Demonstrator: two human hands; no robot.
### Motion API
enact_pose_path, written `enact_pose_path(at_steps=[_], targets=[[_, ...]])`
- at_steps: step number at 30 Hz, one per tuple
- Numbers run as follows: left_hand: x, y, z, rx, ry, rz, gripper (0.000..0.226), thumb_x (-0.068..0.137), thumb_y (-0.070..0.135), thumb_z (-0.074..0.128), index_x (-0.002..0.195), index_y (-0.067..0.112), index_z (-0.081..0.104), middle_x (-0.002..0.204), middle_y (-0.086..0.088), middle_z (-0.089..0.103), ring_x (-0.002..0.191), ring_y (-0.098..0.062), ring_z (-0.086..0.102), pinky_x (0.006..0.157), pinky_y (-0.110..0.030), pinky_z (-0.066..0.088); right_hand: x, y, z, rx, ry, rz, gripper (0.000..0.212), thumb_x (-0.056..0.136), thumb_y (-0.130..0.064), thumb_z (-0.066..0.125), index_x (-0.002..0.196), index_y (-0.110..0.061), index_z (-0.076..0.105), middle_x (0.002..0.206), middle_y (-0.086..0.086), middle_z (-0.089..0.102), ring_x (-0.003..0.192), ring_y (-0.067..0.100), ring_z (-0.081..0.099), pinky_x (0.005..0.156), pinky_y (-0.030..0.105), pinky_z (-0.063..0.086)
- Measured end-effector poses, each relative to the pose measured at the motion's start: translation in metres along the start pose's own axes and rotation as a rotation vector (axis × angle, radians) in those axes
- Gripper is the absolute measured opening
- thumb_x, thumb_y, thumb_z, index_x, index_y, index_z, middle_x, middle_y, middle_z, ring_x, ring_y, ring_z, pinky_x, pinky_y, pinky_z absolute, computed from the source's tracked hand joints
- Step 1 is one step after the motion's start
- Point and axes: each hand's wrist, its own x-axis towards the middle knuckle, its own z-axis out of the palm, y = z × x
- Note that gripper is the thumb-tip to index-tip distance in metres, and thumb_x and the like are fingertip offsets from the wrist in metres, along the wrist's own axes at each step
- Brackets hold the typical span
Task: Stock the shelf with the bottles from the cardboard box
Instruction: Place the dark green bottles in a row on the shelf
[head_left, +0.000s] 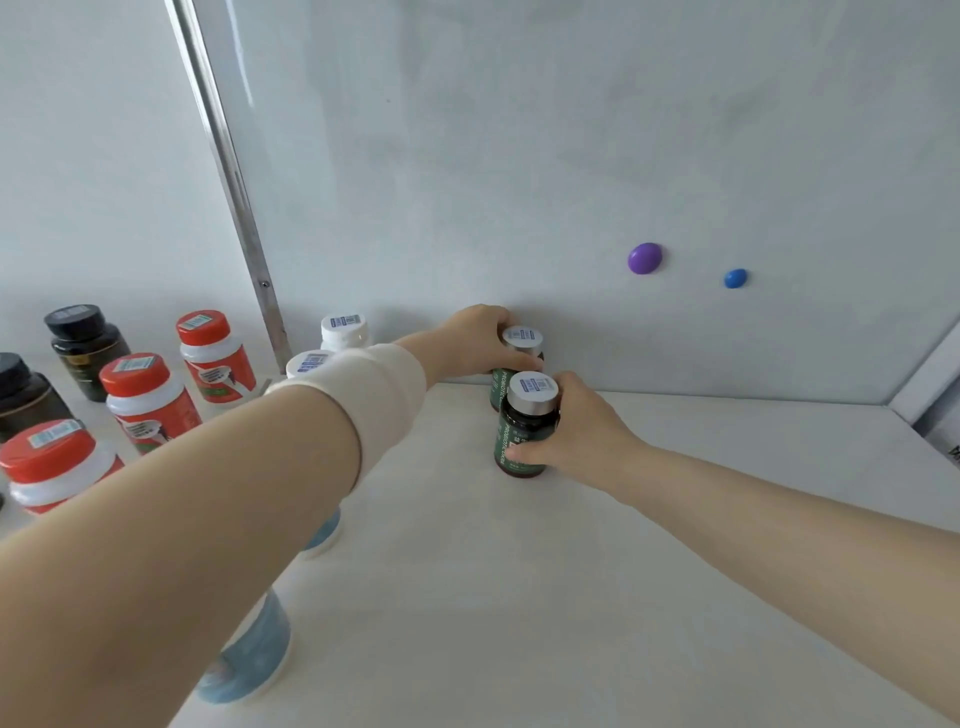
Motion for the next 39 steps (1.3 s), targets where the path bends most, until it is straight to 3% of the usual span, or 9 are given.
enact_pose_path(at_steps=[3, 6, 10, 14, 17, 22, 26, 32, 39], targets=[[-0.001, 0.001, 0.0, 0.034, 0.011, 0.002, 0.029, 0.08, 0.034, 0.072, 0.079, 0.016, 0.049, 0.074, 0.005, 0.047, 0.073, -0.015, 0.047, 0.067, -0.024, 0.041, -0.001, -0.001, 0.001, 0.006, -0.009, 0.008, 0.064, 0.071, -0.021, 0.079, 0.122, -0.013, 0.041, 0.111, -0.003, 0.051, 0.103, 0.015, 0.05, 0.082, 0.024, 0.039], [-0.002, 0.003, 0.002, -0.007, -0.017, -0.003, 0.041, 0.081, 0.033, 0.072, 0.11, 0.011, 0.053, 0.099, 0.001, 0.055, 0.092, -0.017, 0.054, 0.085, -0.032, 0.049, -0.001, -0.003, 0.0, 0.004, -0.061, 0.016, 0.07, 0.069, -0.027, 0.081, 0.125, -0.013, 0.041, 0.116, -0.003, 0.053, 0.11, 0.016, 0.051, 0.09, 0.025, 0.042], [-0.012, 0.016, -0.001, -0.026, -0.05, -0.074, 0.041, 0.085, 0.034, 0.067, 0.116, 0.015, 0.048, 0.11, -0.003, 0.051, 0.097, -0.021, 0.051, 0.082, -0.033, 0.047, -0.011, -0.008, -0.013, -0.021, -0.123, 0.021, 0.064, 0.075, -0.026, 0.077, 0.127, -0.014, 0.042, 0.112, -0.004, 0.05, 0.106, 0.013, 0.048, 0.085, 0.021, 0.037], [-0.031, 0.029, -0.029, 0.111, 0.015, -0.15, 0.068, 0.088, 0.044, 0.059, 0.143, 0.013, 0.033, 0.144, -0.004, 0.041, 0.128, -0.026, 0.044, 0.107, -0.039, 0.037, -0.029, -0.019, -0.038, -0.172, -0.08, 0.019, 0.093, 0.076, -0.039, 0.074, 0.145, -0.009, 0.02, 0.147, 0.007, 0.032, 0.135, 0.021, 0.034, 0.102, 0.029, 0.034], [-0.062, 0.041, -0.051, 0.272, 0.087, -0.117, 0.059, 0.091, 0.042, 0.055, 0.139, 0.014, 0.038, 0.142, -0.003, 0.044, 0.131, -0.023, 0.041, 0.109, -0.038, 0.032, -0.049, -0.035, -0.054, -0.275, -0.052, -0.023, 0.102, 0.069, -0.051, 0.075, 0.146, -0.012, 0.021, 0.143, 0.007, 0.034, 0.136, 0.024, 0.035, 0.107, 0.034, 0.035], [-0.149, 0.062, -0.06, 0.846, 0.153, -0.011, 0.051, 0.093, 0.041, 0.05, 0.136, 0.017, 0.04, 0.13, -0.006, 0.05, 0.118, -0.028, 0.05, 0.098, -0.04, 0.042, -0.101, -0.064, -0.062, -0.516, 0.055, -0.106, 0.083, 0.083, -0.043, 0.063, 0.144, -0.007, 0.02, 0.144, 0.017, 0.028, 0.133, 0.032, 0.035, 0.105, 0.038, 0.035], [-0.223, 0.062, -0.062, 1.165, 0.229, 0.003, 0.045, 0.093, 0.037, 0.05, 0.13, 0.012, 0.043, 0.125, -0.008, 0.052, 0.115, -0.028, 0.05, 0.092, -0.033, 0.037, -0.14, -0.083, -0.037, -0.645, 0.081, -0.172, 0.067, 0.087, -0.039, 0.059, 0.136, -0.005, 0.03, 0.135, 0.018, 0.035, 0.126, 0.035, 0.039, 0.099, 0.04, 0.038], [-0.329, 0.035, -0.1, 1.3, 0.272, -0.079, 0.042, 0.093, 0.035, 0.046, 0.128, 0.013, 0.045, 0.121, -0.007, 0.054, 0.112, -0.026, 0.051, 0.09, -0.031, 0.037, -0.19, -0.14, 0.029, -0.69, 0.08, -0.33, 0.057, 0.089, -0.039, 0.054, 0.132, -0.006, 0.036, 0.133, 0.017, 0.041, 0.125, 0.035, 0.041, 0.098, 0.04, 0.036], [-0.479, -0.043, -0.181, 1.328, 0.304, -0.374, 0.041, 0.094, 0.034, 0.046, 0.13, 0.014, 0.043, 0.125, -0.007, 0.052, 0.115, -0.025, 0.051, 0.091, -0.033, 0.038, -0.243, -0.267, 0.148, -0.749, 0.044, -0.665, 0.052, 0.091, -0.035, 0.053, 0.131, -0.006, 0.037, 0.132, 0.017, 0.042, 0.122, 0.035, 0.042, 0.098, 0.041, 0.037]])
